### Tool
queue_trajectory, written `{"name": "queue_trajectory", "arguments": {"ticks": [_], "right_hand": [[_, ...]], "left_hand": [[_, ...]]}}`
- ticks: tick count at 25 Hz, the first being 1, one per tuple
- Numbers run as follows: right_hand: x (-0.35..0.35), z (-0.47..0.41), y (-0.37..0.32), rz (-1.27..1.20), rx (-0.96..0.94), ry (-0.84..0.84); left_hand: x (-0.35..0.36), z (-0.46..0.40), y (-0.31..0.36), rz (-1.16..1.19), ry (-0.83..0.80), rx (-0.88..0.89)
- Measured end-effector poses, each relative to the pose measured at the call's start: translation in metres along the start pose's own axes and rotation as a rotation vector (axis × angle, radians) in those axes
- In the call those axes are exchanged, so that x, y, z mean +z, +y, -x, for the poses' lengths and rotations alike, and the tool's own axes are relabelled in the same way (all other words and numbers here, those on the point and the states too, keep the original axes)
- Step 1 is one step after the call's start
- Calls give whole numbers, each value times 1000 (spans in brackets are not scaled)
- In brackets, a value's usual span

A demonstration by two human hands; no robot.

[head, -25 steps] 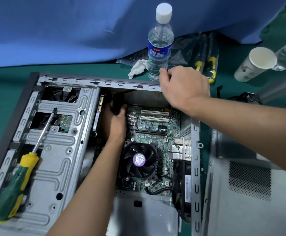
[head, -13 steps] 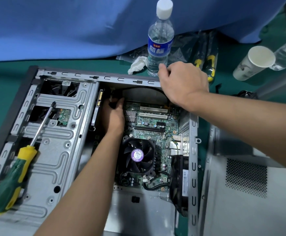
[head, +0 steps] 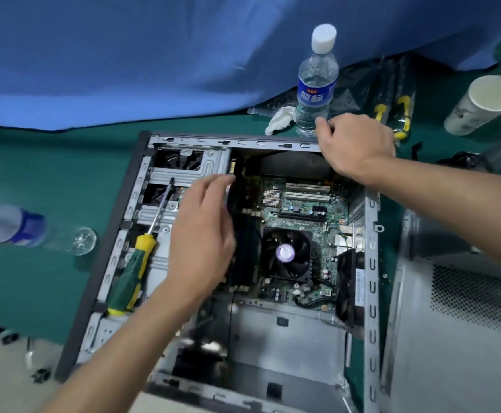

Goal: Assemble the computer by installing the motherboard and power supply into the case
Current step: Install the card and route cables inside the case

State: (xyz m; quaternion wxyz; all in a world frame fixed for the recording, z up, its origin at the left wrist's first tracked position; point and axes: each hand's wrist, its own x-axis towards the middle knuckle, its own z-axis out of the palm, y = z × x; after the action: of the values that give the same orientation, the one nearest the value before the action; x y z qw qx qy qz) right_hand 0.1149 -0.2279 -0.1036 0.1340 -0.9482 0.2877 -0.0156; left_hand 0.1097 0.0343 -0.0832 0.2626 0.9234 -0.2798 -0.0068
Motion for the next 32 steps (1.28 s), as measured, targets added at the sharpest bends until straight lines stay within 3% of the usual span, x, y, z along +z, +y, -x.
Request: {"name": "queue_trajectory", "arguments": {"ticks": [4, 17, 22, 23, 26, 27, 29, 32], "right_hand": [[-7, 2, -11, -28, -7, -18], [-14, 9, -11, -111, -56, -35], [-27, 64, -11, -90, -393, 180], [-26, 88, -12, -72, -521, 100], [-16, 168, -34, 81, -1029, -447], [-5, 187, -45, 118, -1191, -518], [18, 203, -74, 160, -1388, -497], [51, 175, -122, 275, -1253, -449]], "left_hand": [[-18, 5, -36, -41, -149, 27], [-10, 2, -51, -110, -78, 69], [-11, 4, -50, -122, -76, 80], [-11, 4, -51, -121, -75, 83], [-11, 5, -51, -114, -64, 99], [-10, 7, -51, -110, -63, 106], [-10, 8, -51, -111, -65, 110], [-10, 5, -51, -118, -49, 125]]}}
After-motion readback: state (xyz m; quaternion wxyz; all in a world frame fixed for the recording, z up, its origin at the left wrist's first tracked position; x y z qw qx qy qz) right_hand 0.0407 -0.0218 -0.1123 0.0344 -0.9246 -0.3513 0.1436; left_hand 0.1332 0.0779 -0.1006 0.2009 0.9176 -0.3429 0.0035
